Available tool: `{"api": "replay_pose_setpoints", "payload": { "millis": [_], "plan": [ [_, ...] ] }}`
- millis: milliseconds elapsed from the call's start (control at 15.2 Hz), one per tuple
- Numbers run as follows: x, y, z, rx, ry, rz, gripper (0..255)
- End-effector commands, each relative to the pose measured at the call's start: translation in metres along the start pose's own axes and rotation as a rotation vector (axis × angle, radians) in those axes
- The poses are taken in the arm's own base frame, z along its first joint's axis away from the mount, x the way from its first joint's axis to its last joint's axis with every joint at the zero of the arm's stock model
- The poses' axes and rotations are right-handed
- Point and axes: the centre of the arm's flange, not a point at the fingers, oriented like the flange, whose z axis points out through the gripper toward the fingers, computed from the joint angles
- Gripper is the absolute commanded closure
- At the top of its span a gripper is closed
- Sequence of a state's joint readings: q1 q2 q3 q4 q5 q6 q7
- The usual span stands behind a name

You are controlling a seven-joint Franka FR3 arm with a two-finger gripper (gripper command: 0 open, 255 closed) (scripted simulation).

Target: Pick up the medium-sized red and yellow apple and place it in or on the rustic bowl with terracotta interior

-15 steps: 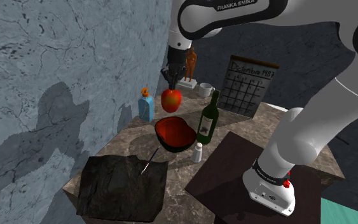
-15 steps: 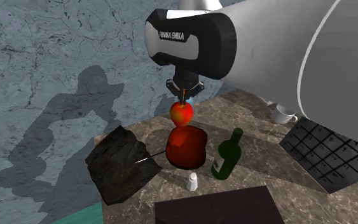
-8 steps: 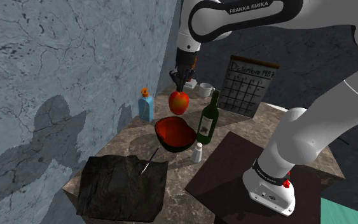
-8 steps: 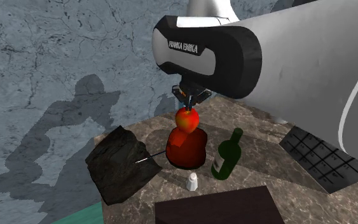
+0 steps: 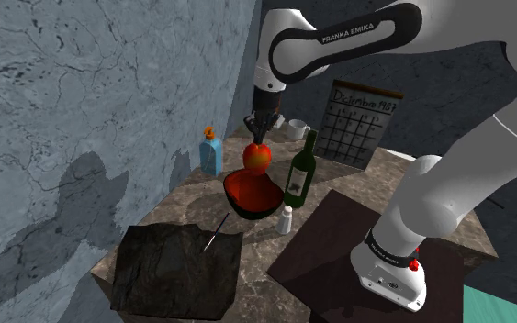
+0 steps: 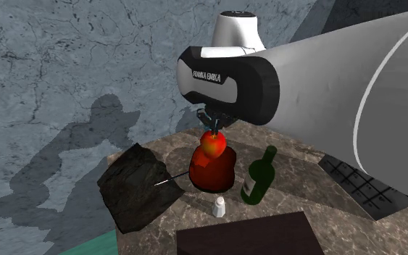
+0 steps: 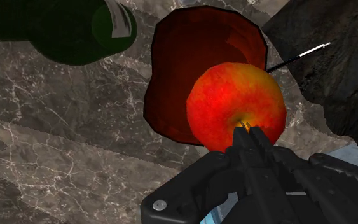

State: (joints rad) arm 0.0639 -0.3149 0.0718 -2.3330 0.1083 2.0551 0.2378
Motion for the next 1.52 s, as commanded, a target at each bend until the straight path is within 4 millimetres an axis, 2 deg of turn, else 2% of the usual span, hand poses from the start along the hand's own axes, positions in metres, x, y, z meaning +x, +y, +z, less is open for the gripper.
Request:
{"api": "replay_pose_setpoints", "payload": {
  "millis": [0,858,1386,1452],
  "plan": [
    [-0.001,0.0,0.01,0.0,0.001,0.0,255],
    [-0.002,0.006,0.08,0.0,0.001,0.0,255],
    [-0.002,0.006,0.08,0.0,0.001,0.0,255],
    [-0.002,0.006,0.08,0.0,0.001,0.0,0]
  ]
}}
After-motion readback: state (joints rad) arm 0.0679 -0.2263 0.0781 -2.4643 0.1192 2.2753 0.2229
